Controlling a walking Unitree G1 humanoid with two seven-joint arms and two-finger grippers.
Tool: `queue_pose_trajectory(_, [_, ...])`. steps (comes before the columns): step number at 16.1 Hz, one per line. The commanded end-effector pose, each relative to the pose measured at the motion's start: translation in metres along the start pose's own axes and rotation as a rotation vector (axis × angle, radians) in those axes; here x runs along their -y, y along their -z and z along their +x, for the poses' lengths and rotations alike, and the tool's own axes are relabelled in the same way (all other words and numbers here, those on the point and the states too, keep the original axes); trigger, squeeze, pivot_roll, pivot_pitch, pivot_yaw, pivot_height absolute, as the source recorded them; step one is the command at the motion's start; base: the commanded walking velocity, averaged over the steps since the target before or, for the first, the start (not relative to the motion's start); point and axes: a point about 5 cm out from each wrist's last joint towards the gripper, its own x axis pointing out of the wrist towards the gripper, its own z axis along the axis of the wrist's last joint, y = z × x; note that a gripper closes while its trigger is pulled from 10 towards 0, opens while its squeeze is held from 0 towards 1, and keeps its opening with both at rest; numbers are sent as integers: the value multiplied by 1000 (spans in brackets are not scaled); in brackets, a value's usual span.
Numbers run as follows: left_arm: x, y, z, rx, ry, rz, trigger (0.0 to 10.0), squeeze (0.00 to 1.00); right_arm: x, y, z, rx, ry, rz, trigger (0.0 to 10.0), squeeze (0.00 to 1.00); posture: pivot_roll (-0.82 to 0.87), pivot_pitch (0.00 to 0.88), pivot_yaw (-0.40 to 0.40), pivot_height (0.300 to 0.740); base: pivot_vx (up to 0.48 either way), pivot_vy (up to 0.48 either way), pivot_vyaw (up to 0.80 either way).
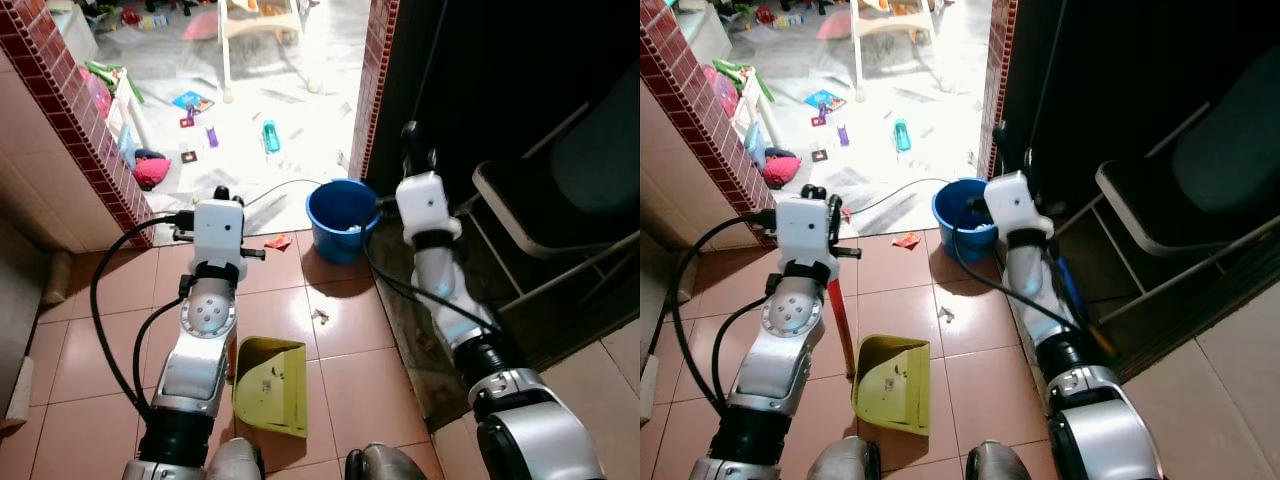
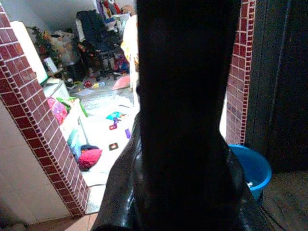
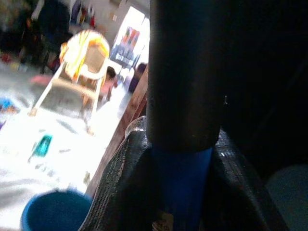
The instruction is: Sweep floor
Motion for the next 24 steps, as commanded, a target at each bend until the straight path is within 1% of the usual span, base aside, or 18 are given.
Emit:
queue_pose_trajectory(1, [-6,-9,0,33,-13,17,10000,0,-4,-4,3,0,-4,23,10000,0,40,137,-1,740,0,0,0])
queue_pose_trajectory(2, [-7,-11,0,34,-12,8,10000,0,-14,4,1,-89,-25,87,10000,0,40,137,-1,740,0,0,0])
queue_pose_trajectory(4, [-8,-12,0,33,-15,4,10000,0,-19,4,5,-128,-30,139,10000,0,44,144,-5,740,0,0,0])
queue_pose_trajectory(5, [-8,-13,0,32,-16,3,10000,0,-19,2,9,-144,-19,185,10000,0,42,145,-8,740,0,0,0])
queue_pose_trajectory(6, [-7,-12,0,32,-20,5,10000,0,-19,-1,13,-155,-13,256,10000,0,40,142,-11,740,0,0,0])
queue_pose_trajectory(7, [-8,-13,0,32,-22,6,10000,0,-19,-2,14,-154,-11,274,10000,0,40,142,-11,740,0,0,0])
queue_pose_trajectory(9, [-9,-12,0,27,-38,9,10000,0,-22,-9,18,-151,-32,400,10000,0,33,135,-13,740,0,0,0])
queue_pose_trajectory(11, [-9,-10,2,21,-49,7,10000,0,-24,-15,20,-125,-62,446,10000,0,19,127,-16,740,0,0,0])
queue_pose_trajectory(13, [-8,-10,6,25,-65,7,10000,0,-19,-24,23,-52,-99,440,10000,0,-1,107,-20,740,0,0,0])
queue_pose_trajectory(14, [-9,-11,7,29,-73,9,10000,0,-16,-27,25,-21,-107,420,10000,0,-1,107,-20,740,0,0,0])
queue_pose_trajectory(15, [-11,-12,8,33,-79,12,10000,0,-8,-30,27,19,-105,377,10000,0,-11,97,-22,740,0,0,0])
queue_pose_trajectory(17, [-16,-13,8,40,-89,12,10000,0,1,-33,27,54,-92,373,10000,0,-20,80,-29,740,0,0,0])
queue_pose_trajectory(18, [-20,-14,8,45,-107,13,10000,0,7,-37,26,83,-86,398,10000,0,-23,72,-31,740,0,0,0])
queue_pose_trajectory(19, [-21,-13,8,46,-109,12,10000,0,8,-38,24,88,-91,414,10000,0,-23,72,-31,740,0,0,0])
queue_pose_trajectory(24, [-21,-13,8,47,-110,12,10000,0,9,-39,23,85,-96,412,10000,0,-23,72,-31,740,0,0,0])
